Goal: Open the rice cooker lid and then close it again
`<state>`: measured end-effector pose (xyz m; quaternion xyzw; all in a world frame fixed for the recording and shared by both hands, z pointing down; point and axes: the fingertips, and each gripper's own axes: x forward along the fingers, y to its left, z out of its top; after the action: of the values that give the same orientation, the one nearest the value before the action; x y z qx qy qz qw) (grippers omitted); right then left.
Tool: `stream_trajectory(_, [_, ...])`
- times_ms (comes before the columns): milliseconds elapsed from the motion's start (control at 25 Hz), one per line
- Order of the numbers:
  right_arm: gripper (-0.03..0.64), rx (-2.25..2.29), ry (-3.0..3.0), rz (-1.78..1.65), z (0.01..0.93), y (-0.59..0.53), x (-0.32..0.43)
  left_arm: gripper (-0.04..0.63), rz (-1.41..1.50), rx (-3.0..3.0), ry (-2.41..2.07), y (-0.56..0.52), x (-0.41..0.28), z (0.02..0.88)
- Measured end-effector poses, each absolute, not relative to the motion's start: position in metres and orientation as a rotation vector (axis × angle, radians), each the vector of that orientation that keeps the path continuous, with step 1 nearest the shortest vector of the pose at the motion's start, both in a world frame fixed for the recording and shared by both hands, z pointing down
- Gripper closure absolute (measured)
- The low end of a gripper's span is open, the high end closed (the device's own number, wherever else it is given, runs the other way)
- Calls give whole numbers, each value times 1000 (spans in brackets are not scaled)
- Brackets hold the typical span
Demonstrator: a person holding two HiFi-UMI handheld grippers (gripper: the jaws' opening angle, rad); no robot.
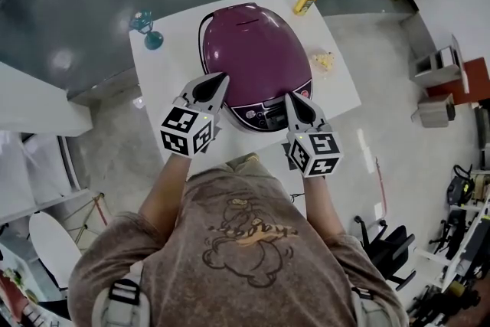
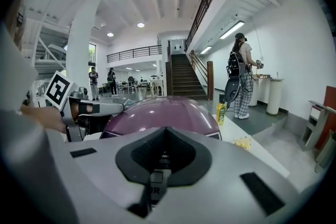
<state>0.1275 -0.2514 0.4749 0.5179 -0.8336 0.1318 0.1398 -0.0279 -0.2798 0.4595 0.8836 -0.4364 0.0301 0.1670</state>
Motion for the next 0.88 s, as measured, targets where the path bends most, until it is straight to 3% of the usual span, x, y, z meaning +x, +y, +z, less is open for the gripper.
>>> stream_trajectory(880, [617,1406,-2373,324,477,-249,126,575,149,2529,-1269,-283,-25,451])
